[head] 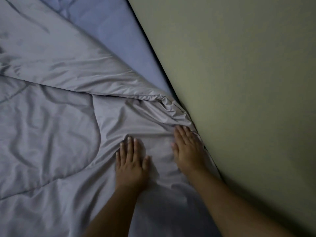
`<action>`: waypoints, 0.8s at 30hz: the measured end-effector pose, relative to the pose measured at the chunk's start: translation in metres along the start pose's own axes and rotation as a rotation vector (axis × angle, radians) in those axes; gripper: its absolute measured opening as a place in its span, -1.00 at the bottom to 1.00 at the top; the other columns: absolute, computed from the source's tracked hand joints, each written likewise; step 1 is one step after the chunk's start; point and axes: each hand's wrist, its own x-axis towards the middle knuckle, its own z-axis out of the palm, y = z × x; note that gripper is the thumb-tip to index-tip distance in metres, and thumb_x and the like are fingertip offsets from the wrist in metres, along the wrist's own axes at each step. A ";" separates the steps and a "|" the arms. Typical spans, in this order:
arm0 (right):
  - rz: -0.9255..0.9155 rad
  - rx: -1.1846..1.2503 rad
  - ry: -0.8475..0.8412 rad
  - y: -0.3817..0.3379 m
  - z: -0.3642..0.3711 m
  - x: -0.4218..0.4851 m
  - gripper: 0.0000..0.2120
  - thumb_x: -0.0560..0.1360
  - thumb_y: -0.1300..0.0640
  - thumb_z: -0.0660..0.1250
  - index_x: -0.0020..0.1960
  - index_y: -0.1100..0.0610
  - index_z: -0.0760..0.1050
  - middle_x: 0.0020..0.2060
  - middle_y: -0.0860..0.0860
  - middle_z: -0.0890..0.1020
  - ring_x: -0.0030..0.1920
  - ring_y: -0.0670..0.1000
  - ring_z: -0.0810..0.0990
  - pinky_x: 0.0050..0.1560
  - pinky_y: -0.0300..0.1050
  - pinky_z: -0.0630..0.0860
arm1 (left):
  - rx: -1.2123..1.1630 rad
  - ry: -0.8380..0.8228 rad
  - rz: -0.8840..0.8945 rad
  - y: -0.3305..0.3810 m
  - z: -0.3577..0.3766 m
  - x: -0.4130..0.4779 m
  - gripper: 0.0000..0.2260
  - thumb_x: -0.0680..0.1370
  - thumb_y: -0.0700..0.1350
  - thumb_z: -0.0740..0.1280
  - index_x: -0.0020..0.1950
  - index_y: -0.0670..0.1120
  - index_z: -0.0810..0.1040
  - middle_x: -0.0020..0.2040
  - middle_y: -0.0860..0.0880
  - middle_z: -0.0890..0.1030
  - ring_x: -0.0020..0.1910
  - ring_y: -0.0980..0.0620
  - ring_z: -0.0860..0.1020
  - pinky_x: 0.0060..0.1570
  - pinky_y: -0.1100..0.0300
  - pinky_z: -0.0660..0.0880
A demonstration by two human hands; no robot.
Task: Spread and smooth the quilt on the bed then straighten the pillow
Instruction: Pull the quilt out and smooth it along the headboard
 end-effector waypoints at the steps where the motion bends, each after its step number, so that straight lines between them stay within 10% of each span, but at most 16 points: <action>1: -0.080 0.013 0.036 -0.007 0.002 0.012 -0.50 0.61 -0.05 -0.05 0.36 0.21 0.41 0.34 0.12 0.48 0.36 0.14 0.41 0.36 0.05 0.28 | 0.002 0.016 0.013 0.003 -0.002 0.009 -0.36 0.45 0.29 -0.33 0.47 0.09 -0.35 0.48 0.10 -0.39 0.46 0.10 -0.41 0.41 0.20 -0.43; 10: -0.048 -0.057 -0.215 0.029 0.038 0.089 -0.34 0.50 -0.22 -0.19 0.53 0.05 0.05 0.50 0.03 0.22 0.48 0.09 0.18 0.49 -0.03 -0.05 | 0.059 0.016 0.081 -0.002 0.010 0.052 -0.30 0.45 0.29 -0.32 0.55 0.03 -0.22 0.58 0.02 -0.20 0.55 0.02 -0.22 0.50 0.10 -0.29; 16: -0.021 0.031 0.058 0.004 0.028 0.057 -0.48 0.58 -0.05 0.01 0.39 0.27 0.36 0.35 0.19 0.45 0.38 0.21 0.37 0.43 0.10 0.20 | 0.073 0.048 0.064 -0.001 0.012 0.051 -0.32 0.49 0.26 -0.26 0.56 0.00 -0.16 0.59 -0.01 -0.13 0.56 0.01 -0.17 0.49 0.09 -0.26; 24: 0.038 0.025 -0.001 0.041 0.028 -0.023 -0.46 0.63 -0.06 -0.12 0.39 0.23 0.37 0.36 0.14 0.44 0.40 0.14 0.36 0.45 -0.03 0.14 | 0.107 0.054 0.082 -0.002 0.012 0.051 -0.31 0.49 0.26 -0.25 0.57 -0.03 -0.13 0.59 -0.03 -0.11 0.56 -0.02 -0.14 0.50 0.08 -0.24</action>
